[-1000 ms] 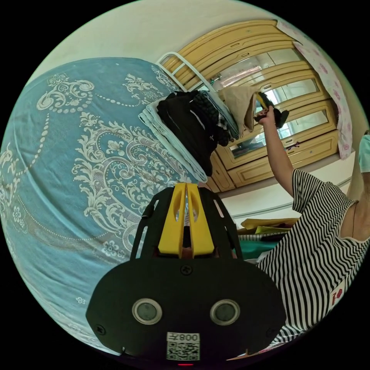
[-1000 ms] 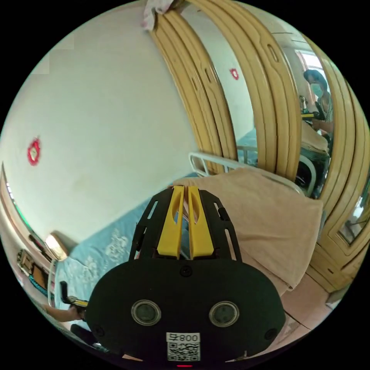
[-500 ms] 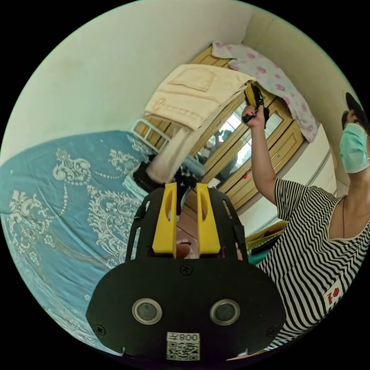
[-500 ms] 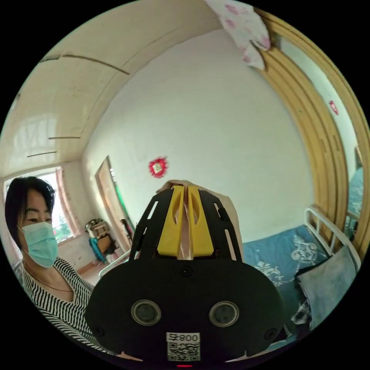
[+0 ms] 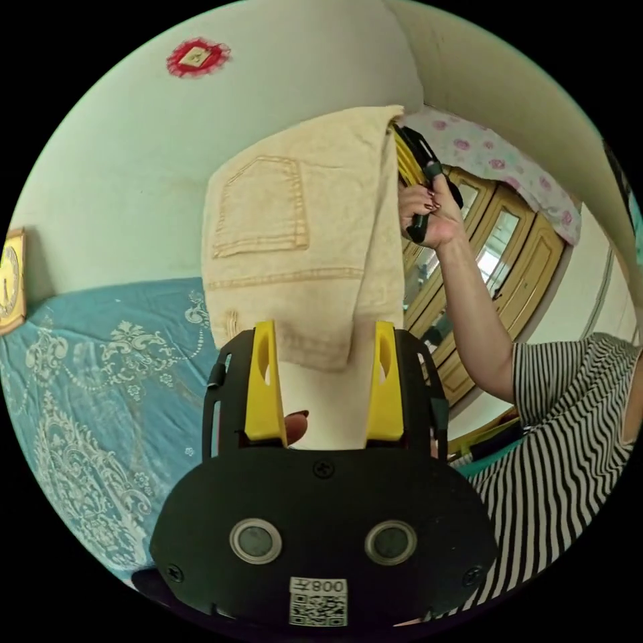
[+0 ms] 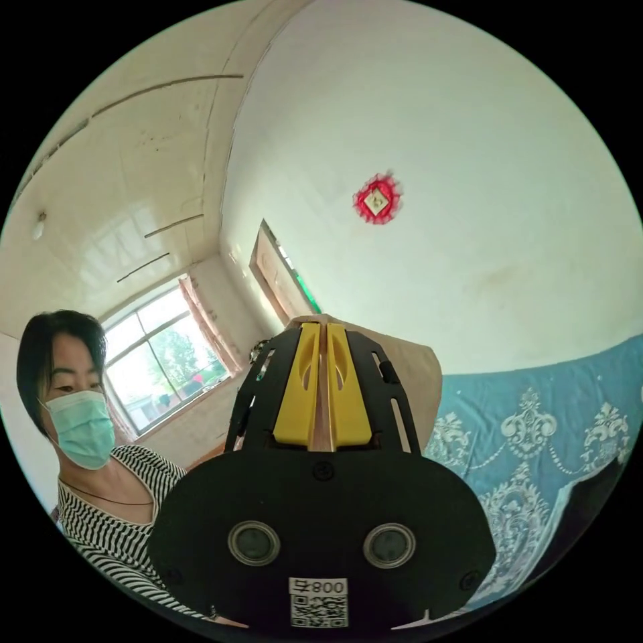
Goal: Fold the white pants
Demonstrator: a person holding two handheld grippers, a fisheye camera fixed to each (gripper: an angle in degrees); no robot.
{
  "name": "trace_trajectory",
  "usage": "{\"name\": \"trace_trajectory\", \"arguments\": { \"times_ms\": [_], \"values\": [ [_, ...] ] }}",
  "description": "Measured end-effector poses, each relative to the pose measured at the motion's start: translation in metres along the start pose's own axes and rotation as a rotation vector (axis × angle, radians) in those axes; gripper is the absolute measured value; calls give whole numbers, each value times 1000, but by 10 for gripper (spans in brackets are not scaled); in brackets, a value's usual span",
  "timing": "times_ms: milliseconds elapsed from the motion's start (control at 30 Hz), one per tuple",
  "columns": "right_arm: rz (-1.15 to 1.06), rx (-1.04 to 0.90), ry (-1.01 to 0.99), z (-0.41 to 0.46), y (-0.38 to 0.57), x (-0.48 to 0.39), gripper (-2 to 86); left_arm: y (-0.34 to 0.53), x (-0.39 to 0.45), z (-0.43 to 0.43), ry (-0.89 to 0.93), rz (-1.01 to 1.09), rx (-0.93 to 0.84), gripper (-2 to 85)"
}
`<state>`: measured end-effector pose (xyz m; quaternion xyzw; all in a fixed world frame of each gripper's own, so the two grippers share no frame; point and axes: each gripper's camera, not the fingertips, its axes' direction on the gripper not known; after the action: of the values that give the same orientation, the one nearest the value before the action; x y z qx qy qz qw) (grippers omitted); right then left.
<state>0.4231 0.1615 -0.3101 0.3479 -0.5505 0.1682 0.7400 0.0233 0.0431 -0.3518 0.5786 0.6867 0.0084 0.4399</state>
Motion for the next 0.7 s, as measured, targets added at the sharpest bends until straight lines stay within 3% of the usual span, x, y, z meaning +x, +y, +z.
{"name": "trace_trajectory", "arguments": {
  "times_ms": [133,367,700],
  "values": [
    [11,-61,-55,40,39,-6,5,-55,73,15,-138,49,-40,157],
    [0,-117,-66,67,55,8,9,-146,148,0,-194,17,-37,47],
    [89,-113,66,60,30,101,8,-350,221,-64,-530,149,-33,21]
  ]
}}
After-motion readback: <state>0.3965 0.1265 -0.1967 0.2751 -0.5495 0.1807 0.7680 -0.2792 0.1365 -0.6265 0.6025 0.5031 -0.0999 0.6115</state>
